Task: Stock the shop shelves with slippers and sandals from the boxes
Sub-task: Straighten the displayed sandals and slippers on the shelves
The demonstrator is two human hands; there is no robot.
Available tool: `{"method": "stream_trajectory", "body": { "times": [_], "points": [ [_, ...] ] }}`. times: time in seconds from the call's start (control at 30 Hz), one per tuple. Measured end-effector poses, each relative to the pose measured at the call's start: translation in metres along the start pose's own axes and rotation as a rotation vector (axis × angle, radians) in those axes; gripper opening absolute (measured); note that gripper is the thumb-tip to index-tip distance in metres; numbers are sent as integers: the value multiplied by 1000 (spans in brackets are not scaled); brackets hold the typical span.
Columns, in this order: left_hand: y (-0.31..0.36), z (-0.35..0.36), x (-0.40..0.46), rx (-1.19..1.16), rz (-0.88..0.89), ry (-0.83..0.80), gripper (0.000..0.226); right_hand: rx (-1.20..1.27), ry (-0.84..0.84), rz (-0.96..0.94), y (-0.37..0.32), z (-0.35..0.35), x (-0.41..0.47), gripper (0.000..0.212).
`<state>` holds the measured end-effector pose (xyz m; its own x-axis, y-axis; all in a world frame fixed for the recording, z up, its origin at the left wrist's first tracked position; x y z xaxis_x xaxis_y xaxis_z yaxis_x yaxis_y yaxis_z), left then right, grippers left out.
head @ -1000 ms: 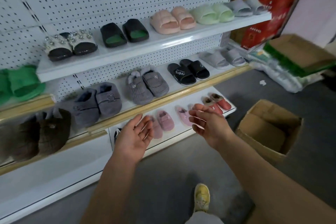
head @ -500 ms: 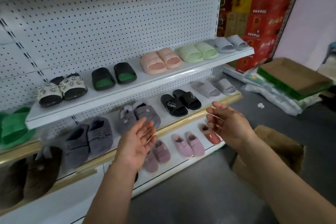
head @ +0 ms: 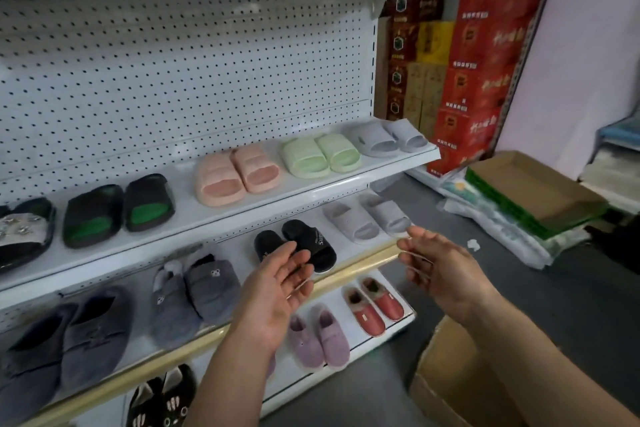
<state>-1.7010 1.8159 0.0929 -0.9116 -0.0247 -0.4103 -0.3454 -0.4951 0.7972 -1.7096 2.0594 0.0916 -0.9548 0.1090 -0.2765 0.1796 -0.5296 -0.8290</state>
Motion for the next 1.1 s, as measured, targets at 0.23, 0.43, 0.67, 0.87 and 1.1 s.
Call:
{"method": "stream_trajectory", "body": {
  "times": [0.23, 0.43, 0.67, 0.87, 1.1],
  "points": [
    [8, 42, 48, 58, 28, 13, 21, 13, -23, 11, -27, -16, 55, 27],
    [30, 83, 114, 118, 83, -39, 22, -18, -44, -23, -52, -4, 128, 19],
    [73, 154, 203, 333, 154, -202, 23, -133, -66, -68, -97, 14, 227, 21],
    [104, 218, 271, 591, 218, -258, 14, -303, -63, -121, -134, 21, 296, 23],
    [101, 253, 314, 791, 300, -234, 46, -717, -20, -309, -194, -15, 349, 38]
  ]
}}
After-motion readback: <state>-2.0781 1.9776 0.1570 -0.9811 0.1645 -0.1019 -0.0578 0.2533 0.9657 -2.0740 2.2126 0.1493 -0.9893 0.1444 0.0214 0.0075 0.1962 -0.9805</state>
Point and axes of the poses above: each hand's wrist, its own x-axis towards the middle knuckle, its own z-axis out of the palm, y = z × x, the point moved 4 cm from there along x, towards the middle knuckle, and after that the axes turned 5 degrees about x, right-handed, at the moved point
